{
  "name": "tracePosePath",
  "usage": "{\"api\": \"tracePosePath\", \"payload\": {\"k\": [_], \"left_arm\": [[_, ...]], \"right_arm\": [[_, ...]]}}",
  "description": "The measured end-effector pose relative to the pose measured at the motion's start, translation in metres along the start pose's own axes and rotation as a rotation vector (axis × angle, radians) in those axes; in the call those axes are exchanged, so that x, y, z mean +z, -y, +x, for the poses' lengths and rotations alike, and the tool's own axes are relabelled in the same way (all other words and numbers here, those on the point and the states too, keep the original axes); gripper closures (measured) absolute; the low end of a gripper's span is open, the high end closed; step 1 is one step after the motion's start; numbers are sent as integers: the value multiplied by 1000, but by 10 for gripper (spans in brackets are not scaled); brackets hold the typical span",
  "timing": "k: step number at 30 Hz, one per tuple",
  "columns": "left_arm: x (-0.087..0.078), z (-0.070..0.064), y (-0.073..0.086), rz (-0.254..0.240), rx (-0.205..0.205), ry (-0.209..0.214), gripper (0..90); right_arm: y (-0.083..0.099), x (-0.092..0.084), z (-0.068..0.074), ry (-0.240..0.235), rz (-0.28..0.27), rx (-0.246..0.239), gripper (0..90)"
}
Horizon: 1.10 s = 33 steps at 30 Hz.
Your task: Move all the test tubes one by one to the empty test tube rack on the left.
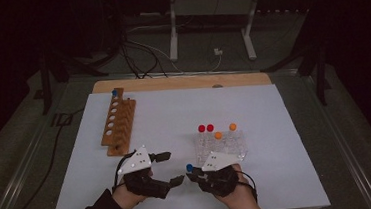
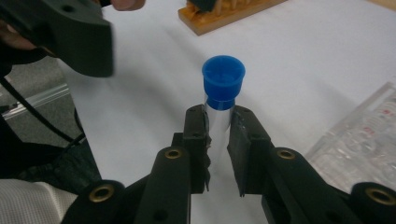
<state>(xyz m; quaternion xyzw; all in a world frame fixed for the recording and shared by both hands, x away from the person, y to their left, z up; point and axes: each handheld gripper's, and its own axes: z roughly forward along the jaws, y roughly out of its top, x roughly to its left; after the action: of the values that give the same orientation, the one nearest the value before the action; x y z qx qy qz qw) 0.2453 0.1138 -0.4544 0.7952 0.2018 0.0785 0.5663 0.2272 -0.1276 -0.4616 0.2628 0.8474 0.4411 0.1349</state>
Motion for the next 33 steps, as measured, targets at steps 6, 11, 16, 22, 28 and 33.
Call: {"api": "tracePosePath", "payload": {"k": [6, 11, 16, 22, 28, 33], "left_arm": [[6, -1, 1, 7, 15, 15, 372], [11, -3, 0, 10, 21, 31, 485], [17, -4, 0, 17, 34, 47, 580], [24, -4, 0, 27, 40, 53, 718], [25, -4, 0, 46, 60, 33, 759], [24, -4, -1, 48, 65, 24, 775]], "right_arm": [[0, 2, 1, -6, 7, -2, 775], [0, 3, 1, -10, 11, -4, 775], [1, 4, 1, -14, 17, -5, 775], [1, 4, 1, -16, 20, -2, 775], [1, 5, 0, -15, 22, -1, 775], [1, 5, 0, -19, 18, 0, 774]]}}
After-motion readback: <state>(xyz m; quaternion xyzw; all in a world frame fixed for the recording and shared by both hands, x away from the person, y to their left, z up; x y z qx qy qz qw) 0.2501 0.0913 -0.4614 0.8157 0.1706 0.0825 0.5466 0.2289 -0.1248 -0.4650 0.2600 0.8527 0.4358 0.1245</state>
